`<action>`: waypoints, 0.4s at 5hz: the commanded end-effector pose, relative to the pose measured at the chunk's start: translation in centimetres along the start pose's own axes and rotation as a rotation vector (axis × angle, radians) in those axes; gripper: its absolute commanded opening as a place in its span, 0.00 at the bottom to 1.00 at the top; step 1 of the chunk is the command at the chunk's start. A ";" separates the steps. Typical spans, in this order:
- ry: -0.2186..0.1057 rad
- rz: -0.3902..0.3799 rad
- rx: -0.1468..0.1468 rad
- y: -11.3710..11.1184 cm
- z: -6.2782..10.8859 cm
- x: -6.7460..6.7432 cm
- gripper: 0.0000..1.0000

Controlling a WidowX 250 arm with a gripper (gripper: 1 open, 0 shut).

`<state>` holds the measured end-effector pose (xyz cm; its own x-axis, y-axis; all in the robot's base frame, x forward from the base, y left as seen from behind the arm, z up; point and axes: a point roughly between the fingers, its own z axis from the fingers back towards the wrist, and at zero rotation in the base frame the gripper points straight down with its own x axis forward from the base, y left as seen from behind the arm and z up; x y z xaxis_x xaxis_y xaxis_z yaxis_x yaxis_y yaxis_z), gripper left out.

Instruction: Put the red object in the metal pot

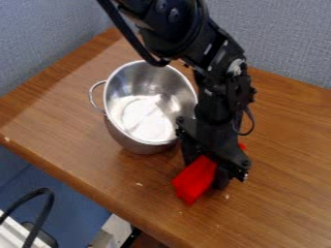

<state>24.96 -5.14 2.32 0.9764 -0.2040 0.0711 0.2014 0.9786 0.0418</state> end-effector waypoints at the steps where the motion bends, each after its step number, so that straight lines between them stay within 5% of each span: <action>1: -0.019 0.051 -0.010 -1.5 0.6 1.2 0.00; 2: -0.021 0.080 -0.030 -3.8 0.5 2.2 0.00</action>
<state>26.00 -9.03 2.43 0.9887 -0.1276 0.0781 0.1272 0.9918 0.0102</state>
